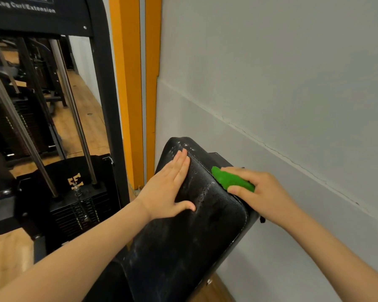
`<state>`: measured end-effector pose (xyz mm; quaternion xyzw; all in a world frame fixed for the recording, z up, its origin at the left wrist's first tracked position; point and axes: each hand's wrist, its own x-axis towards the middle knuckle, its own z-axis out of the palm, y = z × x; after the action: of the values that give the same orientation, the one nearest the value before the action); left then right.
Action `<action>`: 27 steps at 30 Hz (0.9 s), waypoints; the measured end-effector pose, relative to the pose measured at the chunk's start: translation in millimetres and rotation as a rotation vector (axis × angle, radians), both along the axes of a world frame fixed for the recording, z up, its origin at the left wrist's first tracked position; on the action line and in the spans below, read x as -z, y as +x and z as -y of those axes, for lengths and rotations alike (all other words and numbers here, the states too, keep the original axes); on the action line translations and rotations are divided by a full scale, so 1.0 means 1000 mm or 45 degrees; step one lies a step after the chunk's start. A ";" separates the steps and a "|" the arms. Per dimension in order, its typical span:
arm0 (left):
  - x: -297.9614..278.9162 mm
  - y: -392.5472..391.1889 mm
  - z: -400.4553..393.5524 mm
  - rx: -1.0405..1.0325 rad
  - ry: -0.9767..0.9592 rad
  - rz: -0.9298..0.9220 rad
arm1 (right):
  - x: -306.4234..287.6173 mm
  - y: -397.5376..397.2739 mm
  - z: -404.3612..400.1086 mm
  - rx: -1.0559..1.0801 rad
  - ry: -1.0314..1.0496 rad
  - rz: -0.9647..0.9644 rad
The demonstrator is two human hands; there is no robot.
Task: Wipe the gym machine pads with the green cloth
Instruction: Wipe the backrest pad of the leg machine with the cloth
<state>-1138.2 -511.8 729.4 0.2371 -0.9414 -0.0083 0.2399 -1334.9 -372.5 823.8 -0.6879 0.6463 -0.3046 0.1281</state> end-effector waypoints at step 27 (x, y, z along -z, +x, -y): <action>0.005 0.002 -0.014 -0.078 0.199 -0.036 | -0.043 0.026 0.104 -0.045 0.021 -0.360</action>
<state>-1136.2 -497.8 724.7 0.2835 -0.9267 -0.0779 0.2339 -1308.6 -476.7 867.1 -0.7340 0.6483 -0.1971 0.0468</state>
